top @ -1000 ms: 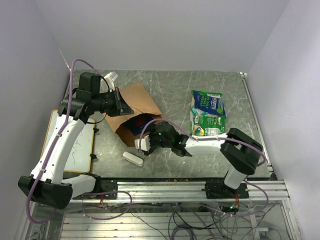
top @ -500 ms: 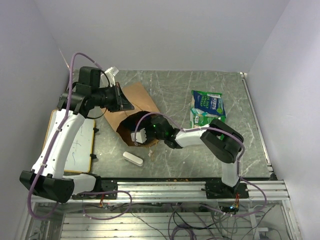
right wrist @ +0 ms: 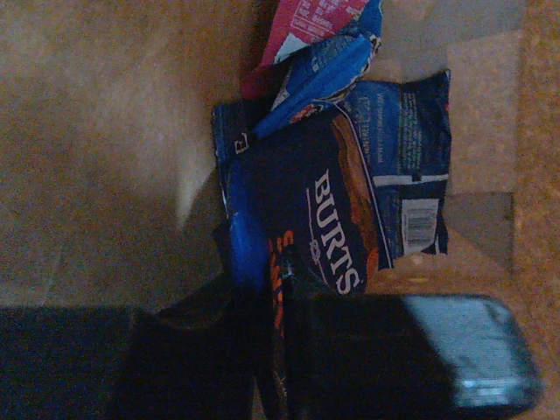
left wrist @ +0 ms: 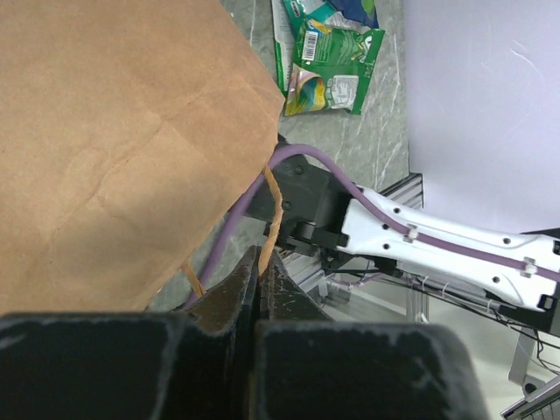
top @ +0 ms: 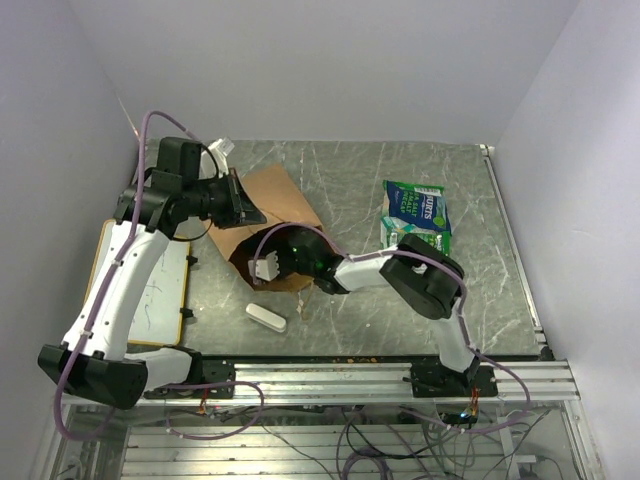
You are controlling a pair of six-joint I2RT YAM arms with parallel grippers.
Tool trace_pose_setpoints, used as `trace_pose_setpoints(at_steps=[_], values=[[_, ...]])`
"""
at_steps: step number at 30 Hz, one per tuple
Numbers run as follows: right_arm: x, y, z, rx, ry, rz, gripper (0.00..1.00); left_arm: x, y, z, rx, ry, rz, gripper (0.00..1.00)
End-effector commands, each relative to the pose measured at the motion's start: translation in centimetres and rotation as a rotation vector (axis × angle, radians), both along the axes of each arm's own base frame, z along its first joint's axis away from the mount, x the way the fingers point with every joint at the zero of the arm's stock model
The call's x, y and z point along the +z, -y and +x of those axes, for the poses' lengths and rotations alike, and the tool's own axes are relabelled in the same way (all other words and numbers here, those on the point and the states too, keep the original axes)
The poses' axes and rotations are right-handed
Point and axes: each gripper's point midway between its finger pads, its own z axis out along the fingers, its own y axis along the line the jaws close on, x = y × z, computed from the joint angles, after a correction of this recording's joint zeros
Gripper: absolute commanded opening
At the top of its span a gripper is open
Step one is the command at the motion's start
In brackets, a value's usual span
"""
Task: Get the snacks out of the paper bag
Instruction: Take out the snack from the paper bag.
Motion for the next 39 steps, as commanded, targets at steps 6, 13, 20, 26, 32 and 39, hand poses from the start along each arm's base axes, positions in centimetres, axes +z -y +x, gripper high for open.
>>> trace_pose_setpoints(at_steps=[6, 13, 20, 26, 32, 39], values=[[7.0, 1.5, -6.5, 0.033, -0.151, 0.167, 0.0, 0.4, -0.2, 1.1, 0.141, 0.019, -0.094, 0.07], [10.3, 4.5, -11.3, 0.009, -0.406, 0.271, 0.0, -0.4, -0.4, 2.1, 0.217, 0.012, -0.122, 0.07], [14.2, 9.5, -16.0, -0.031, -0.587, 0.335, 0.0, -0.3, -0.2, 3.7, 0.221, 0.019, -0.11, 0.07], [18.3, 13.4, -16.2, -0.216, -0.65, 0.393, 0.0, -1.1, 0.0, 4.5, 0.216, 0.001, -0.095, 0.07], [21.2, 18.6, -14.8, -0.495, -0.62, 0.433, 0.0, -1.1, -0.5, 5.4, 0.226, 0.021, -0.047, 0.07], [25.8, 24.8, -12.4, -0.736, -0.428, 0.65, 0.0, -1.5, -1.2, 5.8, 0.231, 0.03, 0.015, 0.07]])
